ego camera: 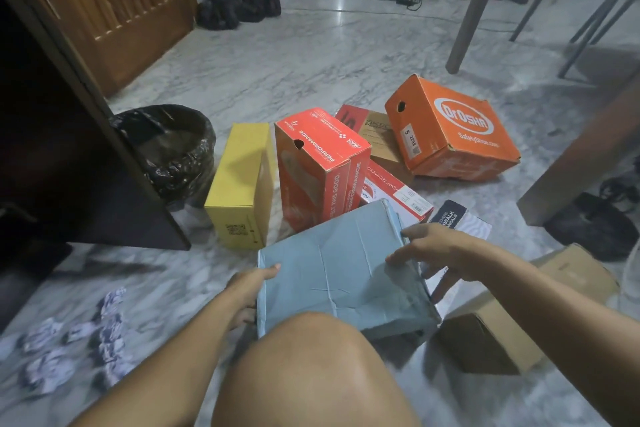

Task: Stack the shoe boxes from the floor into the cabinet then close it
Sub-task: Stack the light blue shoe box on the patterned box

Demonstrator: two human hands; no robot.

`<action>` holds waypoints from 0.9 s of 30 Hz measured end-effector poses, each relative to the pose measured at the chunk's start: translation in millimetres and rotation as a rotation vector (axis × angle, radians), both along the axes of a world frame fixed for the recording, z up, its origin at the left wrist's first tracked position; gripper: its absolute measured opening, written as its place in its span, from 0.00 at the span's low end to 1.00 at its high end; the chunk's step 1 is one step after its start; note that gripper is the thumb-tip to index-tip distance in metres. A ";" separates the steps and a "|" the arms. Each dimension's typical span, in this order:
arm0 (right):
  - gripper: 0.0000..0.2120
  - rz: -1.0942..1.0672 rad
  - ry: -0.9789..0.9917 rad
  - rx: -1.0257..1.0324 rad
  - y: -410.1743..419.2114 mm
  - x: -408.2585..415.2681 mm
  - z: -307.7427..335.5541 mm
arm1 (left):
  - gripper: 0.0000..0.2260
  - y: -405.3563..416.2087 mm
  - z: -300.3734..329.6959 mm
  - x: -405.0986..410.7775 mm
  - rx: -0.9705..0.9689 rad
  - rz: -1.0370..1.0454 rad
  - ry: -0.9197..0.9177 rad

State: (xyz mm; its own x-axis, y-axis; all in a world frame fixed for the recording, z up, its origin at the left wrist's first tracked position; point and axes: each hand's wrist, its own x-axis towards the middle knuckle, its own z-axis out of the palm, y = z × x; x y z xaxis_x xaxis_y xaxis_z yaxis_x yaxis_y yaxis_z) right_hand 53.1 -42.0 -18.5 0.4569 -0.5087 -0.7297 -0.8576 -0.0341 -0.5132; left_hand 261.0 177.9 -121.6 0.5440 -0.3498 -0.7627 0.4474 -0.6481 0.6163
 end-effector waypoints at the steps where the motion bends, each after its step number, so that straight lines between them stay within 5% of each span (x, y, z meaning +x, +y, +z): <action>1: 0.22 -0.001 -0.020 -0.001 1.7 0.5 1.2 | 0.23 2.2 0.9 2.6 -0.017 0.023 0.017; 4: 0.21 -0.034 -0.115 0.018 6.4 4.5 4.5 | 0.31 13.4 13.2 8.0 -0.091 0.105 0.018; 7: 0.30 -0.178 -0.222 0.075 15.3 11.6 11.9 | 0.38 29.2 21.3 18.7 -0.135 0.199 0.017; 10: 0.37 -0.205 -0.256 0.153 29.2 18.7 19.8 | 0.31 51.3 34.5 24.4 -0.121 0.277 0.033; 18: 0.29 0.015 -0.334 0.034 76.1 31.7 32.6 | 0.05 109.7 71.0 33.8 -0.152 0.187 -0.020; 27: 0.45 0.315 -0.581 -0.194 132.0 52.7 73.6 | 0.21 184.2 123.6 50.7 -0.260 0.224 -0.176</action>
